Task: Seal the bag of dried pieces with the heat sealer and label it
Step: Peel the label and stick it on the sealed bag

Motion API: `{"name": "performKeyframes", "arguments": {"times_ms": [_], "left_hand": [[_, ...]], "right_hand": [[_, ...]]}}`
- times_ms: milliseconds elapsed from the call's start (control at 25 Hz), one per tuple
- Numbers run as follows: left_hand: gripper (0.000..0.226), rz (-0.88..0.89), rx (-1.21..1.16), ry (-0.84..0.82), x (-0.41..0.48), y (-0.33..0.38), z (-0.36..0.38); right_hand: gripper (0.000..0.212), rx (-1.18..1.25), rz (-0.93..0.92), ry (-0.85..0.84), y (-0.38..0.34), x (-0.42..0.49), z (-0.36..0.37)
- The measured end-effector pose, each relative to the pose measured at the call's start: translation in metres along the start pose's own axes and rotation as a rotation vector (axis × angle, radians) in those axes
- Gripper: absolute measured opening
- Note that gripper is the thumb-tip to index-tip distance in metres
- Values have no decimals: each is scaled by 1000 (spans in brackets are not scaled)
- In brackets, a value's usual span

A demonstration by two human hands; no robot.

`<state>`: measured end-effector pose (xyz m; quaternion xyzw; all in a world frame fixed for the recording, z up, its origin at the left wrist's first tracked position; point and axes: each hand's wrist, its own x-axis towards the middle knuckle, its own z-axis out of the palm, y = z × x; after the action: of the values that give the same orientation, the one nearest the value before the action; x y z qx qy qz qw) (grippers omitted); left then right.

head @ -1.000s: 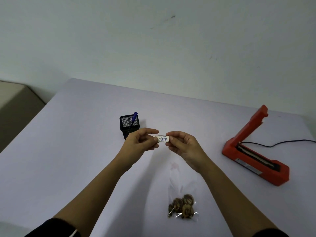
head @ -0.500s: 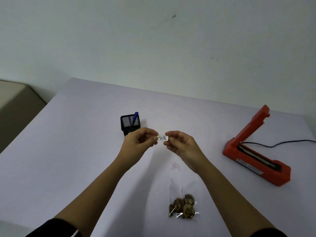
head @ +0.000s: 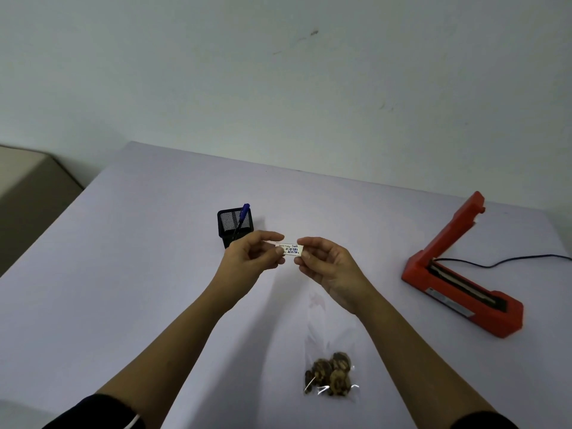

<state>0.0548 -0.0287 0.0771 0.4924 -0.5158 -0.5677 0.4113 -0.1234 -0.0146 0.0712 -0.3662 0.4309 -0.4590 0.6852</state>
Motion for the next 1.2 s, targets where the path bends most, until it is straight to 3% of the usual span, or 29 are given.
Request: {"name": "performKeyframes", "arguments": {"times_ms": [800,1200], "left_hand": [[20,-25,-96,-39,-5,-1,0],[19,30,-131,-73,-4,-2,2]], "right_hand": [[25,83,10,2,1,-1,2],[28,10,71,69,-3,5,-1]]}}
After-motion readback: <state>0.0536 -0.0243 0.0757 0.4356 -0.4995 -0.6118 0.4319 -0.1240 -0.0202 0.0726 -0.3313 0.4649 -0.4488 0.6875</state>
